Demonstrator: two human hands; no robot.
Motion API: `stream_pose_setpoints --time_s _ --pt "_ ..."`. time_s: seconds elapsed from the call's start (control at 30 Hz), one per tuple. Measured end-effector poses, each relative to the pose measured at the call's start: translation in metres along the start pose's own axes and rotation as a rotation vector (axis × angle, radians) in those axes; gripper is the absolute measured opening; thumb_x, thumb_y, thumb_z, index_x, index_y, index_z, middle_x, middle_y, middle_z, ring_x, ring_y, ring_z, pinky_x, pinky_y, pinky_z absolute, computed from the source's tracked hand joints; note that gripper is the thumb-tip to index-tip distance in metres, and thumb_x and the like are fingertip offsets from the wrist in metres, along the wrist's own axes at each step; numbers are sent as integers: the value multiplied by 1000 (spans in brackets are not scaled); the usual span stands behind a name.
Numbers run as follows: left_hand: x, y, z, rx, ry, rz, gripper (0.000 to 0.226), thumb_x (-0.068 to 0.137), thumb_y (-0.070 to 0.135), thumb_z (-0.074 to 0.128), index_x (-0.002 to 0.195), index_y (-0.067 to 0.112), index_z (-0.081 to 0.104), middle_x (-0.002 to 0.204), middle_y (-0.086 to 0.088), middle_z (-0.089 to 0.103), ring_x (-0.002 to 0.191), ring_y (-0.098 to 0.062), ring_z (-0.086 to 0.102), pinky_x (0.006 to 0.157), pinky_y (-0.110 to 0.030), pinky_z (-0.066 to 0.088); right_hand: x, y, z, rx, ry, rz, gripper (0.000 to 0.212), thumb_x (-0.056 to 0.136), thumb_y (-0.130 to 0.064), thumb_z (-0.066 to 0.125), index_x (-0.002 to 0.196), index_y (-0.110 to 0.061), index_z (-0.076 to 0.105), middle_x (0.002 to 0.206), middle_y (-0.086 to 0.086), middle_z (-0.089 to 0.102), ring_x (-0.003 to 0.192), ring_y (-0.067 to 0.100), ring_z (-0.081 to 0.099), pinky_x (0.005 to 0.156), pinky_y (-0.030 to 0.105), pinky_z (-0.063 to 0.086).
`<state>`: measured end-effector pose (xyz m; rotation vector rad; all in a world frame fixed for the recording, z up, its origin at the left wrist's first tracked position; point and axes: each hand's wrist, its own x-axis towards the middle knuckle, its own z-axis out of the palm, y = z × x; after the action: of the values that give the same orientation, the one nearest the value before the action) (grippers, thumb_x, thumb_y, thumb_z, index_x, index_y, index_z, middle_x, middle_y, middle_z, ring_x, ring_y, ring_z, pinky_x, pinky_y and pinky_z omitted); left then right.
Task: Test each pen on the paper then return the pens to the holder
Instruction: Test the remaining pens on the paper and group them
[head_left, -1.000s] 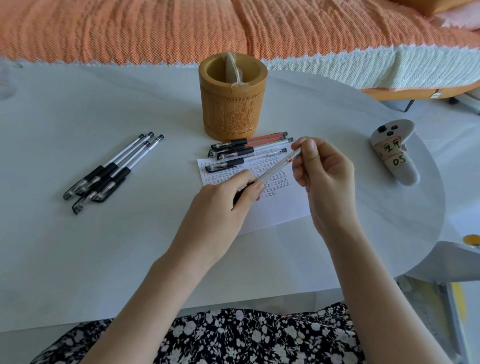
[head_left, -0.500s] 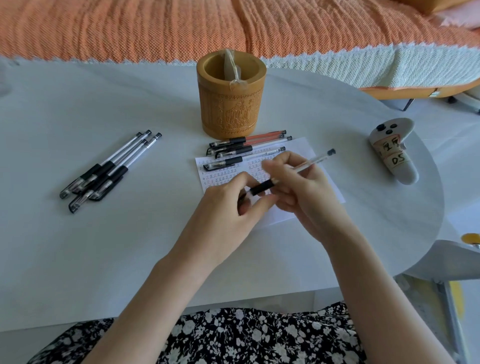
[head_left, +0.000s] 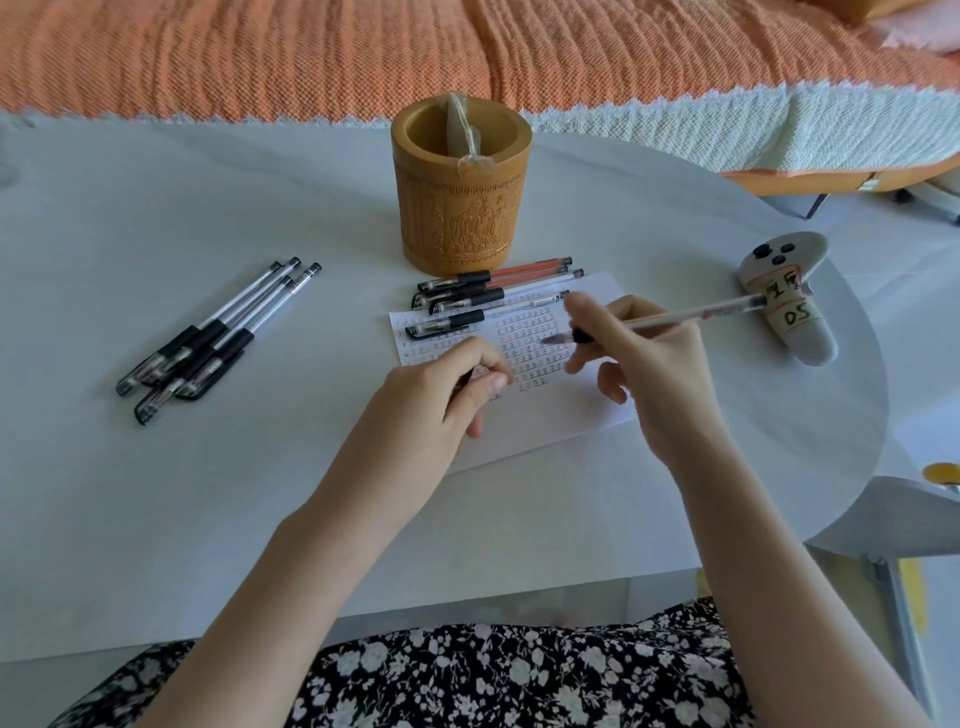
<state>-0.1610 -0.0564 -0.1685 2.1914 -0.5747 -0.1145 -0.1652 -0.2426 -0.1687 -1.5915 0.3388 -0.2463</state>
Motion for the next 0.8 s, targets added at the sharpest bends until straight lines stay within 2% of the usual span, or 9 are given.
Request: stream_pose_setpoints --time_s 0.07,0.17,0.27,0.33,0.47,0.57,0.6,0.7,0.8 --pt "-1 -1 2 84 -33 -29 8 94 30 47 94 26 55 59 3 55 56 -9 52 55 -21 39 2 4 3 -82 57 -11 35 75 -28 80 50 -22 57 45 -1 52 46 20 43 41 19 30" --pt "-3 -1 4 231 -52 -66 11 95 37 44 95 28 49 62 5 54 58 -14 54 54 -31 43 3 8 9 -174 122 -58 41 76 -29 79 50 -15 50 47 3 47 37 8 38 41 16 30" --pt "-3 0 4 306 -62 -95 15 91 44 48 93 29 46 60 11 47 54 -6 46 47 -24 31 4 13 13 -200 133 -112 37 83 -30 73 58 -11 53 44 2 52 36 8 41 42 17 34" --pt "-3 -1 5 325 -87 -115 19 88 46 53 94 29 45 59 11 45 54 -3 43 50 -23 31 3 15 14 -209 124 -127 34 84 -28 72 61 -9 56 43 0 53 36 8 43 43 17 36" --pt "-2 -1 6 342 -115 -135 23 86 48 56 94 31 42 58 9 42 52 -2 40 50 -19 31 3 16 13 -215 139 -138 38 81 -27 75 55 -11 51 49 4 53 38 9 41 43 16 35" --pt "-2 0 6 344 -113 -143 24 86 48 56 95 32 42 59 9 43 53 -1 40 51 -21 33 3 18 14 -268 167 -155 46 78 -30 77 51 -8 47 43 -10 41 42 7 33 45 17 27" --pt "-3 0 6 343 -112 -144 24 85 48 57 95 31 42 59 10 43 53 -1 40 51 -22 33 4 20 14 -285 179 -166 47 79 -28 76 52 -4 46 44 -10 38 45 7 30 46 20 26" --pt "-2 0 6 350 -113 -146 25 85 49 56 96 31 42 60 11 44 53 -1 41 51 -21 33 3 24 16 -324 219 -202 44 82 -15 66 57 8 38 53 7 30 53 12 25 50 27 22" --pt "-2 0 6 360 -112 -146 26 85 49 56 97 31 43 61 11 45 55 -2 42 55 -26 33 3 25 17 -338 244 -220 38 79 -6 59 57 7 31 55 3 22 54 11 18 48 24 15"
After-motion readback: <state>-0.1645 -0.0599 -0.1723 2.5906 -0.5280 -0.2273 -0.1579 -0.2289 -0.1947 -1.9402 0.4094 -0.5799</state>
